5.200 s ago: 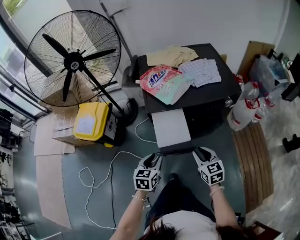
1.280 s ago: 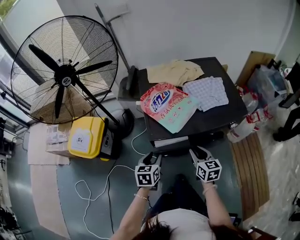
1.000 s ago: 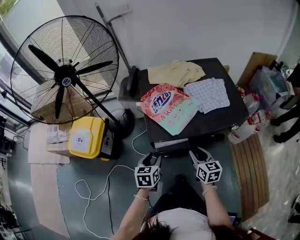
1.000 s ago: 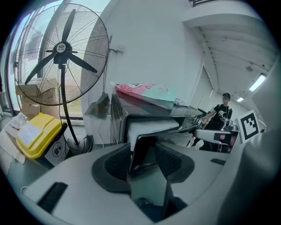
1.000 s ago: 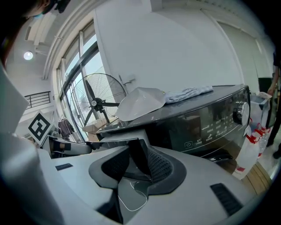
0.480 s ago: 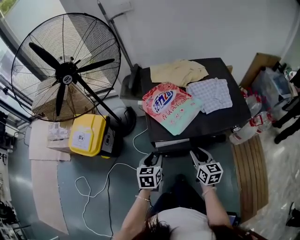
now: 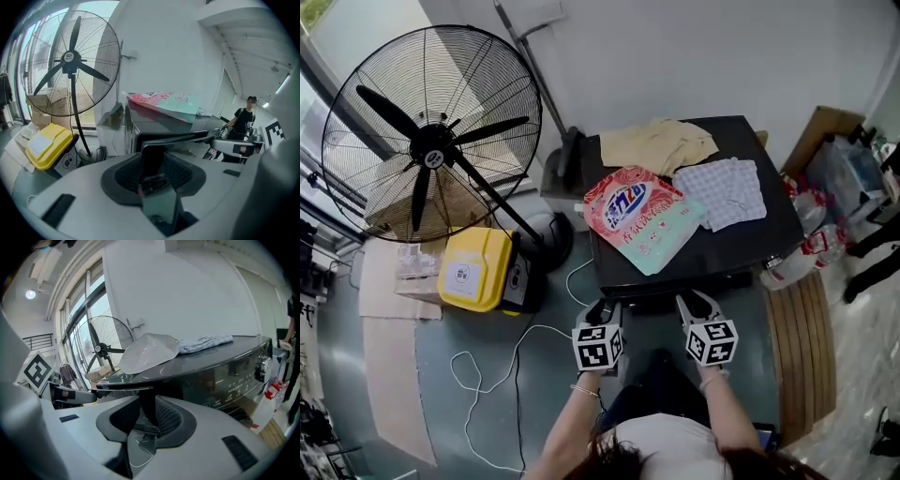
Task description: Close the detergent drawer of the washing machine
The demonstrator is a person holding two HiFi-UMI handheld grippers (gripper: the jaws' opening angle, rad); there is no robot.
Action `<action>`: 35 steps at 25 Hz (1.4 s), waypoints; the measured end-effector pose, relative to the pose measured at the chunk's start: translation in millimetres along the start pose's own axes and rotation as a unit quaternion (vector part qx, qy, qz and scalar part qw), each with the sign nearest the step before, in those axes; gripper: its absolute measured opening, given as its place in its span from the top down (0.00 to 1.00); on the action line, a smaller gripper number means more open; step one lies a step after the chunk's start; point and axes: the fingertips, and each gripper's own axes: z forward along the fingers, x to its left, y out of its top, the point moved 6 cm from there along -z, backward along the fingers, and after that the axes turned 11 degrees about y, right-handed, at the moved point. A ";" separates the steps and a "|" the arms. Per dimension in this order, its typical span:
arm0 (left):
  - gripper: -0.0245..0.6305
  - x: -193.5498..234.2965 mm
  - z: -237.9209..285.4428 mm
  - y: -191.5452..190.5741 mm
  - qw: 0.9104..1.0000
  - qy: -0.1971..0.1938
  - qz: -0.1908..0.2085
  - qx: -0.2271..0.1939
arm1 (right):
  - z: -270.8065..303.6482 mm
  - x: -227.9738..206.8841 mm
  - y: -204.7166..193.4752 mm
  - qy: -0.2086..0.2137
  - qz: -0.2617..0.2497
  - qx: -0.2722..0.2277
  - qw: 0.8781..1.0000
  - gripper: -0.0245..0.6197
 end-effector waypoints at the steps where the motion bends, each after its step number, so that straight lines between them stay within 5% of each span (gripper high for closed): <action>1: 0.73 0.8 1.3 1.2 1.000 0.003 -0.002 0.001 | 2.1 0.2 0.9 -0.003 -0.003 0.003 1.000 0.78; 4: 0.73 2.2 3.5 4.0 1.000 0.006 -0.007 0.004 | 11.2 4.1 3.8 -0.001 -0.010 0.012 1.000 0.61; 35: 0.66 4.6 8.3 5.3 0.999 0.042 -0.029 0.011 | 18.4 3.1 5.1 -0.023 -0.009 0.006 1.000 0.58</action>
